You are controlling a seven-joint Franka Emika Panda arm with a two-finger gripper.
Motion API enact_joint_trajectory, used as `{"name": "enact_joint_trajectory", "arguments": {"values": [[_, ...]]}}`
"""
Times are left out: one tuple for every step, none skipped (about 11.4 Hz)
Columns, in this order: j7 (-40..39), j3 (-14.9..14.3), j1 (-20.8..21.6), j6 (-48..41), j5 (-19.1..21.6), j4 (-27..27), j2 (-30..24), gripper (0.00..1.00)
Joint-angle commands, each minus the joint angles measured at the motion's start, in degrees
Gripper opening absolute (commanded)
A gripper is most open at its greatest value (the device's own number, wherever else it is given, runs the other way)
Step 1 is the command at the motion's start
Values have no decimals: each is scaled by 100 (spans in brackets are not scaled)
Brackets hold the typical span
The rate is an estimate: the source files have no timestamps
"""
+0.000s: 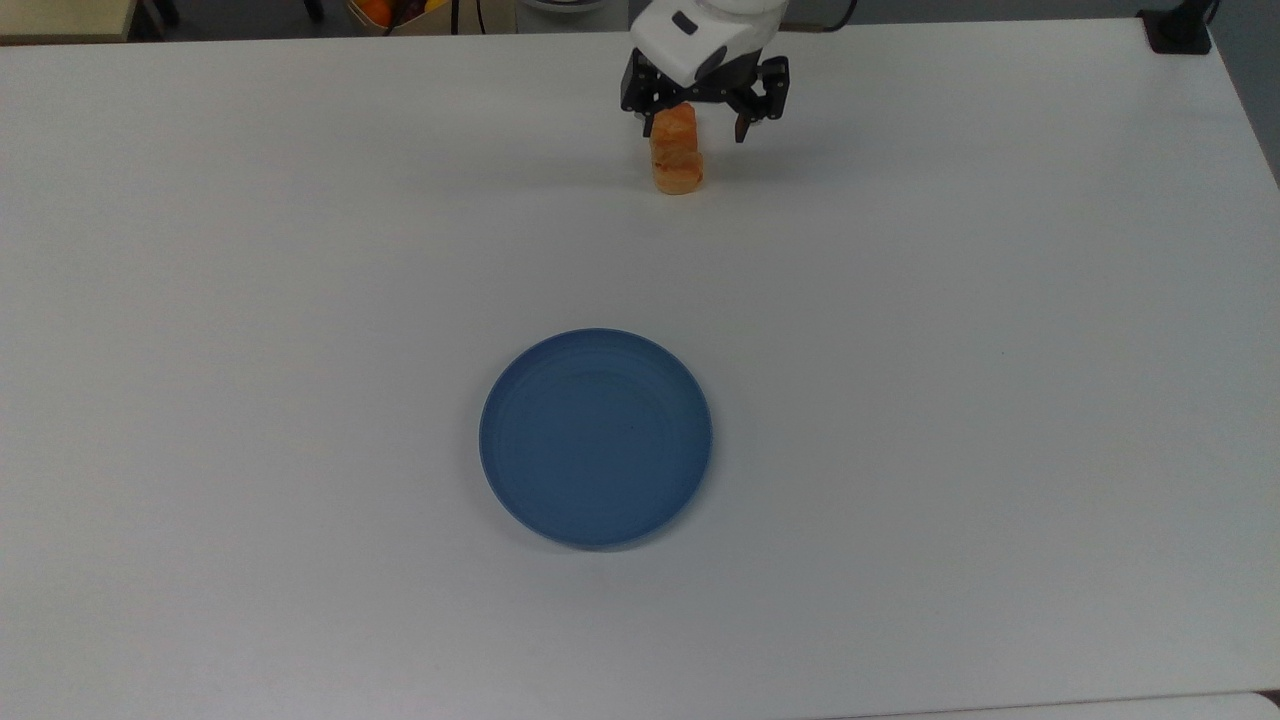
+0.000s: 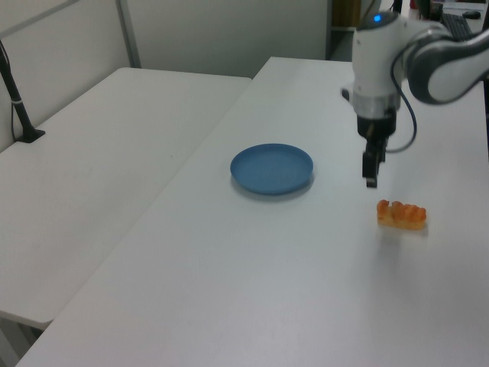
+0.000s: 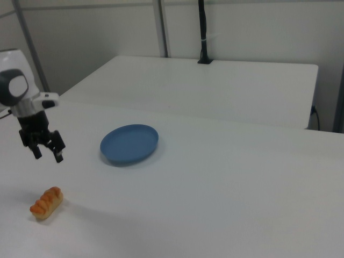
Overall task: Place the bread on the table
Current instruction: 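Lower the bread roll onto the bare table surface, then open the gripper and raise it away from the bread roll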
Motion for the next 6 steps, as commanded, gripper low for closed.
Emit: {"name": "enact_joint_trajectory", "arguments": {"values": [[-825, -67, -373, -1440, -18, 1246, 54, 100], [-1167, -76, -531, -1863, 0, 1607, 54, 100], [-1458, -85, -707, -2137, 26, 1915, 37, 100], [-1652, -129, -874, -2279, 26, 2153, 2, 100], [-1732, -277, -980, -2333, 26, 2355, -51, 100], [-1733, -444, -990, -2298, 26, 2445, -112, 100]]}}
